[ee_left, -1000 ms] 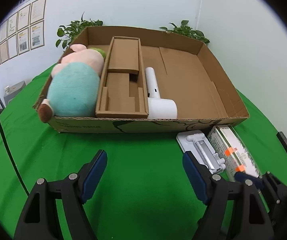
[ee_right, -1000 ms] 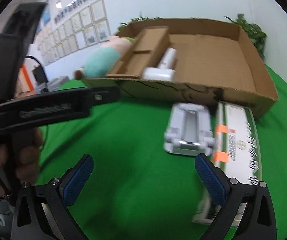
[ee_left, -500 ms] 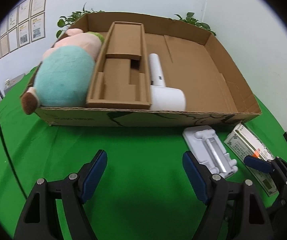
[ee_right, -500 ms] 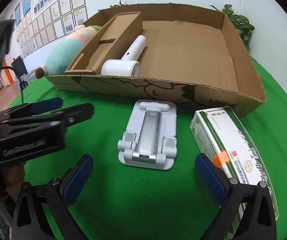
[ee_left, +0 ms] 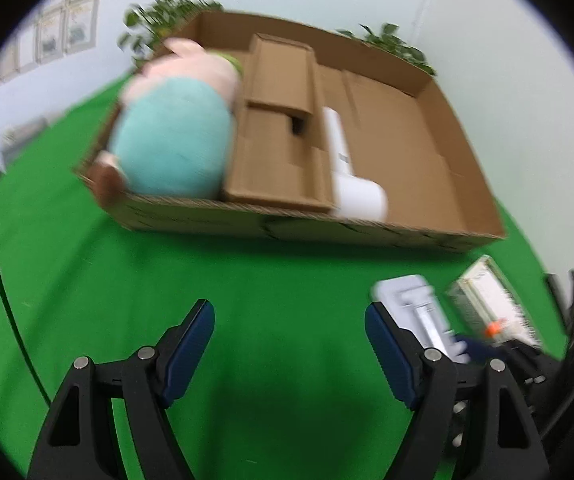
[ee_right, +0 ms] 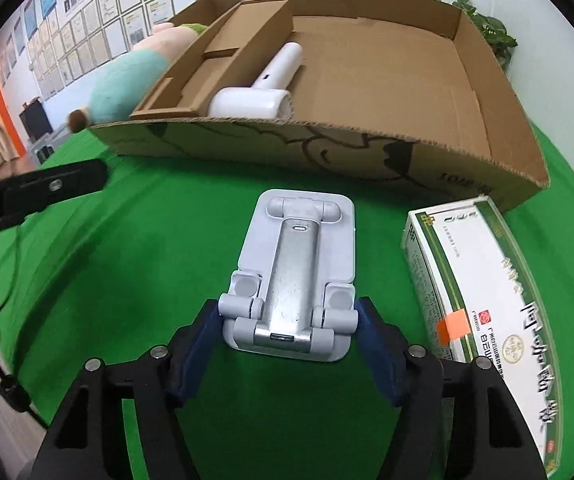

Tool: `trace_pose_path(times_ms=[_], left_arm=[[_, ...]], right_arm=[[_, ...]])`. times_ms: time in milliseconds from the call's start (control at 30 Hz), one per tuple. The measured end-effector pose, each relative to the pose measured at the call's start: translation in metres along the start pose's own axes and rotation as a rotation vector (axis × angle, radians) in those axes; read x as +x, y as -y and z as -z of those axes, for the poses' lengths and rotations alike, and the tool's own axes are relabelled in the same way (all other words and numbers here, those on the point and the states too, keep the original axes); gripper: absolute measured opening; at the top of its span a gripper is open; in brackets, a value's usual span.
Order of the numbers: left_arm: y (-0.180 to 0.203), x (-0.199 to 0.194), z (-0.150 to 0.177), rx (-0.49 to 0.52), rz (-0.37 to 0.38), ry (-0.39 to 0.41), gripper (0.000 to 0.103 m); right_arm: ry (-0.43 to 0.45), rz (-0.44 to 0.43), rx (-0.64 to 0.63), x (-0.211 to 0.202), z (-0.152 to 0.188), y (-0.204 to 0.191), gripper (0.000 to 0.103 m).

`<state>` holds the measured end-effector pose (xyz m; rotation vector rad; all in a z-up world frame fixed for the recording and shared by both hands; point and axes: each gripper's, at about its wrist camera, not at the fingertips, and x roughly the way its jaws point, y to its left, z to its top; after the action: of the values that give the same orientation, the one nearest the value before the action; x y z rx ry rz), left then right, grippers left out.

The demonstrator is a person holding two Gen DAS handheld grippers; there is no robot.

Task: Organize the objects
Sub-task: 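Move both grippers toward the white folding phone stand on the table, then grasp the phone stand with the left gripper while the right gripper grips its other side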

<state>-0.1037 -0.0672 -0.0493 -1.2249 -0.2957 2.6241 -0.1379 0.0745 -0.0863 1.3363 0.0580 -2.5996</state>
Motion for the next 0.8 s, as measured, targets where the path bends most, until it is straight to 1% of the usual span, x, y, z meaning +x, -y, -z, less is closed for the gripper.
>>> trace_pose_path(times_ms=[33, 67, 133, 200, 233, 267, 300, 433, 500, 533, 567, 600, 667, 733, 767, 800], left_arm=[[0.004, 0.005, 0.003, -0.002, 0.056, -0.033, 0.078], [0.009, 0.009, 0.005, -0.001, 0.094, -0.058, 0.078], [0.018, 0.017, 0.013, -0.007, 0.204, -0.124, 0.078], [0.026, 0.023, 0.021, -0.012, 0.275, -0.167, 0.078], [0.031, 0.026, 0.025, -0.014, 0.302, -0.188, 0.078], [0.033, 0.028, 0.027, -0.015, 0.319, -0.201, 0.078], [0.036, 0.030, 0.030, -0.018, 0.337, -0.216, 0.078], [0.043, 0.041, 0.035, -0.034, 0.373, -0.255, 0.077], [0.042, 0.042, 0.035, -0.049, 0.383, -0.246, 0.077], [0.041, 0.043, 0.035, -0.065, 0.392, -0.243, 0.076], [0.039, 0.044, 0.034, -0.083, 0.403, -0.241, 0.076], [0.038, 0.046, 0.034, -0.098, 0.413, -0.237, 0.076], [0.039, 0.047, 0.034, -0.102, 0.420, -0.233, 0.076], [0.038, 0.048, 0.035, -0.109, 0.430, -0.233, 0.073], [0.039, 0.050, 0.036, -0.115, 0.446, -0.243, 0.068], [0.039, 0.050, 0.037, -0.114, 0.447, -0.242, 0.067]], right_arm=[[-0.004, -0.028, 0.002, -0.004, 0.005, -0.002, 0.065], [-0.007, -0.057, 0.005, -0.009, 0.010, -0.003, 0.066], [-0.010, -0.099, 0.003, -0.020, 0.023, -0.007, 0.067], [-0.005, -0.138, 0.010, -0.029, 0.031, -0.007, 0.077], [0.000, -0.145, 0.018, -0.032, 0.033, -0.007, 0.090], [0.009, -0.149, 0.025, -0.034, 0.036, -0.006, 0.097], [0.017, -0.146, 0.026, -0.035, 0.041, -0.011, 0.097], [0.025, -0.132, 0.020, -0.031, 0.041, -0.013, 0.097], [0.034, -0.118, 0.008, -0.035, 0.048, -0.010, 0.097], [0.036, -0.112, 0.004, -0.035, 0.048, -0.012, 0.093], [0.028, -0.100, 0.001, -0.034, 0.048, -0.012, 0.086], [0.022, -0.089, -0.004, -0.033, 0.048, -0.012, 0.082], [0.019, -0.044, -0.031, -0.032, 0.049, -0.017, 0.073], [0.025, -0.036, -0.040, -0.032, 0.049, -0.019, 0.066], [0.024, -0.035, -0.034, -0.033, 0.050, -0.019, 0.065], [0.025, -0.035, -0.032, -0.033, 0.050, -0.019, 0.065]])
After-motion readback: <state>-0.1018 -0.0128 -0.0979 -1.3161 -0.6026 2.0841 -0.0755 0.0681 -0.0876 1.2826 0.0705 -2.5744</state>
